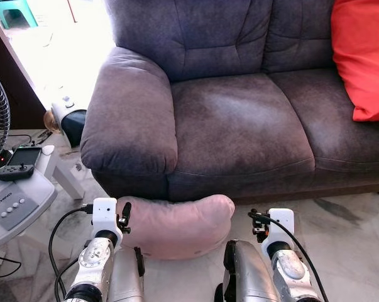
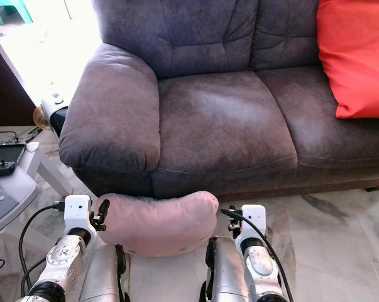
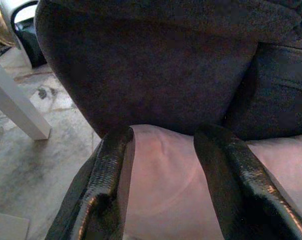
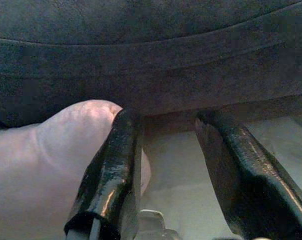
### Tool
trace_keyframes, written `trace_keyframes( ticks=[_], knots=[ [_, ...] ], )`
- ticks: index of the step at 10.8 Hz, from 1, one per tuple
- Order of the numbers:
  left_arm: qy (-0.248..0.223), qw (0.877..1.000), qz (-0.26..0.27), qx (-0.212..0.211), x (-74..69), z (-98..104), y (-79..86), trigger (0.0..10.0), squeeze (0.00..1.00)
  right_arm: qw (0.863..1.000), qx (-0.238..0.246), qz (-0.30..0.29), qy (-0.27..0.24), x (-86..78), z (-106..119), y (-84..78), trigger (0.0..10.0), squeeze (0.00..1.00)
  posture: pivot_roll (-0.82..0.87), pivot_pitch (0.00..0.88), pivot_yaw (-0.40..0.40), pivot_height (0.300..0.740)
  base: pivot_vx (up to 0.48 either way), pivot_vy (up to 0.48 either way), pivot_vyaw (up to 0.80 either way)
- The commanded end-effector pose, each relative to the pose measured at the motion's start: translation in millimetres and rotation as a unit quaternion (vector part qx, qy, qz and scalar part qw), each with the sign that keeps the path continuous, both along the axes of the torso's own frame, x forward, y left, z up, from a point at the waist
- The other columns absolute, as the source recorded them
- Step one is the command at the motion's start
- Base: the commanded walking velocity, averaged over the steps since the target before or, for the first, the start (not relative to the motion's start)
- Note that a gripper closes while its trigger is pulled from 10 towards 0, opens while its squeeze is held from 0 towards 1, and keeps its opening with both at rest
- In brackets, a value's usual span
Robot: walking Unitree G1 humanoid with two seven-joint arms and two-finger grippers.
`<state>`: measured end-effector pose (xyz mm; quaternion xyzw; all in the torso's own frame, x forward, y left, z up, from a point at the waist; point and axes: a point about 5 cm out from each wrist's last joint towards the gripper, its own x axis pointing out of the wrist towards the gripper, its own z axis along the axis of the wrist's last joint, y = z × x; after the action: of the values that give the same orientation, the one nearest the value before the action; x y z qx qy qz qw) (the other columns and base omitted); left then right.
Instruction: Move the pillow to the sofa from floor
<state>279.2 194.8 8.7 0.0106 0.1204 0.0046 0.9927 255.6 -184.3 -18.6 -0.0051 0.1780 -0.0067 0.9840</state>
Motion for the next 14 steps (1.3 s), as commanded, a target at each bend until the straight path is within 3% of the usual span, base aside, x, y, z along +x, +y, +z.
trace_keyframes(
  ticks=[1, 10, 13, 14],
  knots=[
    [0.006, 1.0, 0.001, 0.0, -0.5, -1, -0.4, 10.0, 0.0, 1.0, 0.0, 0.002, 0.005, -0.5, -1, 1.3, 10.0, 0.0, 0.05, 0.106, -0.015, 0.526, 0.0, 0.0, 0.0],
    [-0.008, 1.0, 0.003, -0.007, 5.9, 6, -2.7, 10.0, 0.0, 1.0, 0.013, 0.013, 0.004, 8.6, 4, 4.5, 10.0, 0.0, 0.05, 0.094, -0.015, 0.526, 0.0, 0.0, 0.0],
    [-0.083, 0.996, 0.013, -0.026, 30.8, 42, -4.6, 10.0, 0.0, 1.0, 0.009, 0.012, 0.02, 32.7, 18, -1.6, 10.0, 0.0, 0.06, 0.106, -0.019, 0.526, 0.0, 0.0, 0.0],
    [-0.122, 0.992, 0.007, -0.029, 45.4, 65, -8.9, 10.0, 0.0, 1.0, 0.006, 0.015, 0.022, 48.1, 30, -1.4, 10.0, 0.0, 0.07, 0.131, -0.022, 0.526, 0.0, 0.0, 0.0]
  ],
)
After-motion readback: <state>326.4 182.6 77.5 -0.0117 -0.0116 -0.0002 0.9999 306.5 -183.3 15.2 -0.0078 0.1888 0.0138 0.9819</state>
